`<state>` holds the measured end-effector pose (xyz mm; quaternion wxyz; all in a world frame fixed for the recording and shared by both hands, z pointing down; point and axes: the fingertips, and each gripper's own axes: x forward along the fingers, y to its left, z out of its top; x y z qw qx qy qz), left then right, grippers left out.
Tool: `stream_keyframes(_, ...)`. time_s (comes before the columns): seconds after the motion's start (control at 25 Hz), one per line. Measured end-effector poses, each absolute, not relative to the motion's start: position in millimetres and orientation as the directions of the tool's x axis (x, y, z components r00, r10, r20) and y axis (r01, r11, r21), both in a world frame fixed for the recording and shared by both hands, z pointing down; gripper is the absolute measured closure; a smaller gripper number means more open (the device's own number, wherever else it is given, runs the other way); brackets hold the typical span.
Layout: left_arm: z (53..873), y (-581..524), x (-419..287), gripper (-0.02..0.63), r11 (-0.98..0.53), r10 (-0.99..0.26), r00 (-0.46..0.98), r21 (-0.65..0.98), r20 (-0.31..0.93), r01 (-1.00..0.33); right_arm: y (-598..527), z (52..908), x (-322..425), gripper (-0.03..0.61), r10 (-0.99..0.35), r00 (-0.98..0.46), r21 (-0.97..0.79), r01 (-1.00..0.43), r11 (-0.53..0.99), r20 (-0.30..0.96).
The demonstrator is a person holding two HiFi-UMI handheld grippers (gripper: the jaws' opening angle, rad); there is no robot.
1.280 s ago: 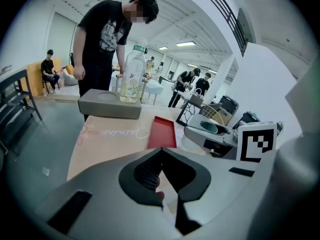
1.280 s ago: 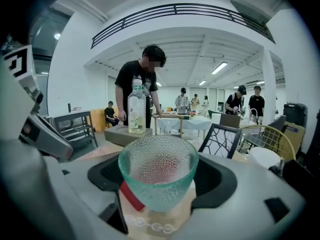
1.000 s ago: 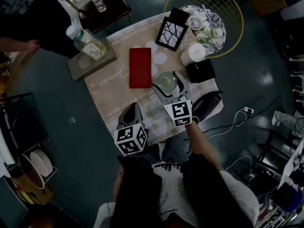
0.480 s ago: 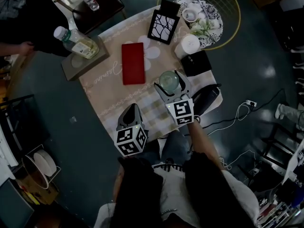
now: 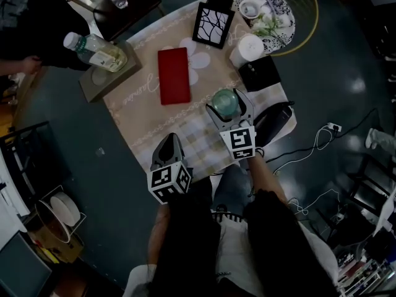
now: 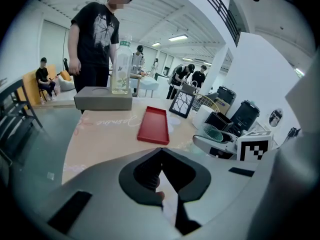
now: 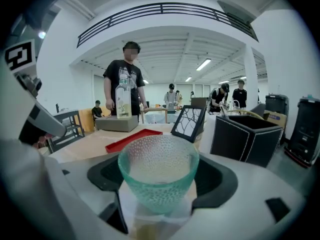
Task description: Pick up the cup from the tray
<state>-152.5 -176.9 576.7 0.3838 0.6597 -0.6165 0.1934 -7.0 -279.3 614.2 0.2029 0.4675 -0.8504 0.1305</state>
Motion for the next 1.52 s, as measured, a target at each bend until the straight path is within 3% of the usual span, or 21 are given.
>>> stream_keyframes(0.24, 582, -170, -139, 0.607, -0.045, -0.616, 0.267, 0.305, 0.741, -0.951, -279, 609, -11, 0.176, -0.739, -0.495, -0.051, -0.844, 0.534, 0.456)
stream_keyframes(0.52, 573, -169, -137, 0.607, -0.056, -0.620, 0.290, 0.328, 0.729, -0.943, -291, 553, -7, 0.175, -0.815, -0.460, -0.092, -0.884, 0.459, 0.352)
stream_keyframes(0.72, 557, -175, -131, 0.607, -0.068, -0.646, 0.294, 0.331, 0.704, -0.941, -290, 534, -24, 0.175, -0.754, -0.530, -0.061, -0.831, 0.553, 0.388)
stream_keyframes(1.0, 528, -182, -135, 0.607, -0.076, -0.697, 0.274, 0.312, 0.662, -0.947, -283, 493, -20, 0.178, -0.750, -0.546, -0.075, -0.824, 0.562, 0.374)
stream_keyframes(1.08, 521, -183, -134, 0.607, -0.077, -0.709, 0.276, 0.318, 0.649, -0.945, -278, 479, -16, 0.230, -0.765, -0.536, -0.071, -0.832, 0.550, 0.357)
stream_keyframes(1.16, 512, -183, -127, 0.607, -0.103, -0.716, 0.307, 0.341, 0.627, -0.934, -272, 468, -13, 0.338, -0.773, -0.533, -0.072, -0.836, 0.544, 0.344)
stream_keyframes(1.44, 490, -181, -112, 0.607, -0.148, -0.752, 0.320, 0.325, 0.576, -0.934, -249, 458, -14, 0.531, -0.750, -0.554, -0.077, -0.819, 0.568, 0.362)
stream_keyframes(1.52, 483, -176, -106, 0.607, -0.185, -0.751, 0.359, 0.347, 0.554, -0.920, -239, 461, -17, 0.559, -0.725, -0.568, -0.084, -0.806, 0.586, 0.389)
